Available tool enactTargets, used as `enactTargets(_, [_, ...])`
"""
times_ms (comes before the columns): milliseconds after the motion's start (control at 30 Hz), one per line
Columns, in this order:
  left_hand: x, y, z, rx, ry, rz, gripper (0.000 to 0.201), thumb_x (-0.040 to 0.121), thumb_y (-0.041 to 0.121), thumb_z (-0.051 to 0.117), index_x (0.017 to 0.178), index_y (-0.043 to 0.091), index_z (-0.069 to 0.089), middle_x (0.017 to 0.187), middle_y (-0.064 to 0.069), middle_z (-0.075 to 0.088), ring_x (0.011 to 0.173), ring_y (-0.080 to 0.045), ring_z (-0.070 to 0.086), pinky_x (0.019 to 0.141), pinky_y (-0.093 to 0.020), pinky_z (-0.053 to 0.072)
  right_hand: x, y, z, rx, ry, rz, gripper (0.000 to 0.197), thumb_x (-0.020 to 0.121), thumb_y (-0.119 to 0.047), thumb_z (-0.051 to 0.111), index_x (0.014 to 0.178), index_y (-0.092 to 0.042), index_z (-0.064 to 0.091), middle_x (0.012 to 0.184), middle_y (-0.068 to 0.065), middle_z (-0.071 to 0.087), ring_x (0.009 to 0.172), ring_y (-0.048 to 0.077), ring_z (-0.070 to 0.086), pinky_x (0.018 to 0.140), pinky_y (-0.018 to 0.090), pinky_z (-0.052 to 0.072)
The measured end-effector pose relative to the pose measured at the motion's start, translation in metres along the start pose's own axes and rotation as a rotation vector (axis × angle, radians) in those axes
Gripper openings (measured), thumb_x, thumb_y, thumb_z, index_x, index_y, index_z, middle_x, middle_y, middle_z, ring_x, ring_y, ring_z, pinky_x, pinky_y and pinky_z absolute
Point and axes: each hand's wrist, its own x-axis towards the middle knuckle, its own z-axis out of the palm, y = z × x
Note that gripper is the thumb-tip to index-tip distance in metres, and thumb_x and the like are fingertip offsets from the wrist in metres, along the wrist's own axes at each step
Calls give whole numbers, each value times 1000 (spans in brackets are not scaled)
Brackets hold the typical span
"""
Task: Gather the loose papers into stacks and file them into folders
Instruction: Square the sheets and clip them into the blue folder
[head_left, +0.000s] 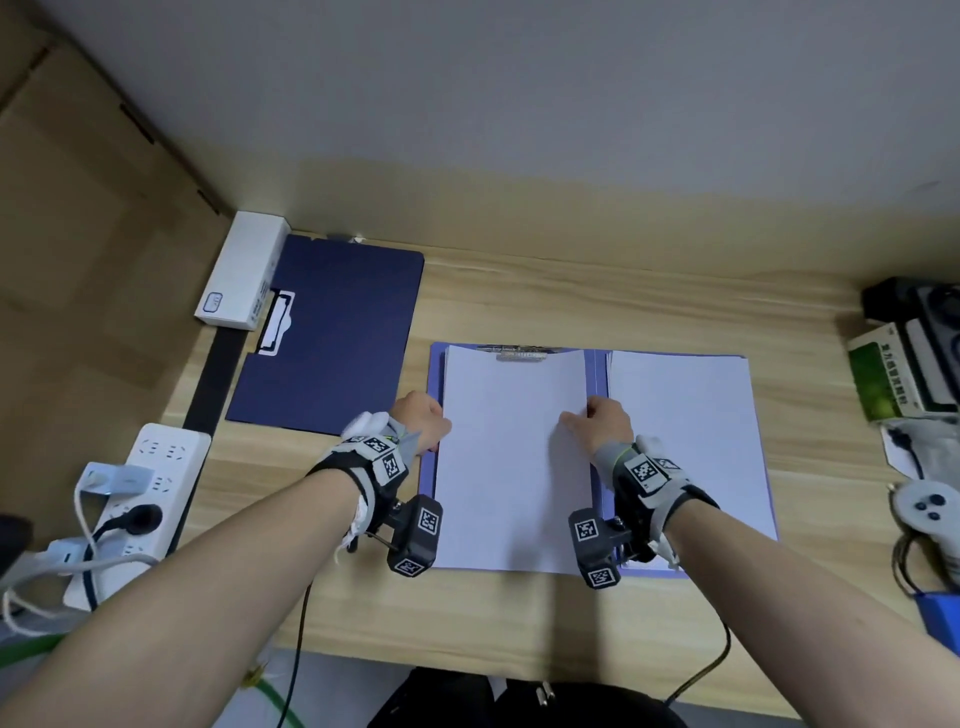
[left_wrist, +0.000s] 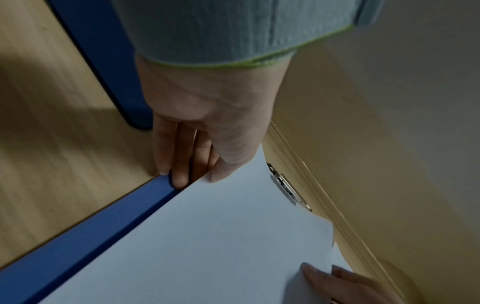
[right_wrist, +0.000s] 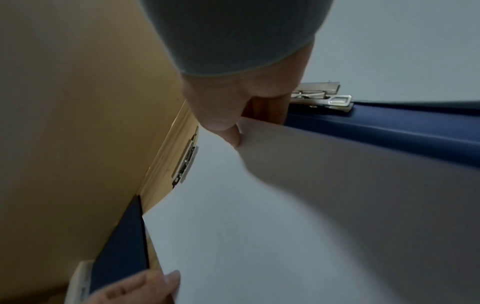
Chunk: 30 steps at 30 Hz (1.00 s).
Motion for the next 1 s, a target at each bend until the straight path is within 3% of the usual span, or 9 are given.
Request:
enactTargets(167, [8, 3, -1, 217, 74, 11, 28, 74, 13, 60, 53, 18, 43, 58, -1, 47, 55, -21, 43, 53, -25, 33, 6, -4, -12, -264, -4, -146, 23, 73, -29, 65, 79, -18, 46, 77, 1, 58, 70, 29, 55, 55, 29, 37])
enactTargets(300, [13, 8, -5, 402, 41, 97, 39, 76, 17, 60, 50, 21, 31, 56, -1, 35, 53, -21, 31, 51, -25, 26, 9, -4, -19, -308, 19, -294, 51, 75, -29, 68, 117, -17, 43, 116, 4, 48, 99, 29, 54, 78, 42, 52])
enactTargets(467, [14, 19, -7, 436, 19, 135, 16, 76, 7, 50, 77, 22, 54, 81, 2, 52, 68, -24, 48, 60, -27, 38, 10, -4, -12, -372, 26, -560, 48, 79, -14, 66, 124, -10, 50, 125, 11, 45, 116, 31, 44, 80, 42, 51])
enactTargets(567, [11, 29, -7, 483, -10, 127, 20, 82, 7, 52, 96, 16, 63, 98, 1, 60, 89, -26, 63, 66, -27, 44, 11, 6, -8, -431, -39, -645, 60, 75, -32, 76, 126, -10, 53, 130, 7, 45, 119, 31, 42, 97, 39, 44])
enactTargets(633, [12, 43, -7, 610, -62, 81, 10, 84, 4, 53, 82, 9, 61, 84, -3, 59, 73, -23, 61, 57, -25, 40, 13, 10, -7, -492, -74, -656, 76, 72, -47, 76, 133, -12, 46, 137, 6, 41, 124, 29, 40, 102, 37, 40])
enactTargets(700, [19, 63, -8, 688, -91, 35, 27, 87, 6, 51, 61, 10, 44, 62, -1, 45, 51, -17, 42, 47, -22, 29, 15, 11, -7, -561, -70, -679, 85, 70, -54, 75, 136, -13, 42, 142, 5, 38, 126, 30, 40, 102, 38, 41])
enactTargets(767, [27, 86, -13, 716, -66, 84, 33, 90, 11, 49, 59, 12, 39, 60, 0, 40, 48, -15, 34, 45, -22, 25, 17, 11, -6, -582, -52, -693, 87, 68, -56, 76, 136, -14, 41, 142, 5, 38, 125, 30, 41, 100, 38, 42])
enactTargets(867, [42, 120, -20, 506, 0, 274, 13, 89, 16, 49, 84, 12, 61, 80, -4, 61, 64, -24, 54, 58, -28, 44, 20, 10, -4, -575, -39, -684, 86, 68, -55, 76, 136, -15, 41, 143, 4, 37, 126, 30, 40, 98, 39, 42])
enactTargets(1000, [64, 155, -3, 371, -104, 444, 25, 83, 20, 56, 108, 23, 61, 98, 3, 68, 92, -23, 64, 77, -30, 50, 23, 15, -5, -541, -21, -691, 88, 65, -56, 77, 135, -17, 41, 143, 4, 37, 126, 31, 40, 97, 41, 43])
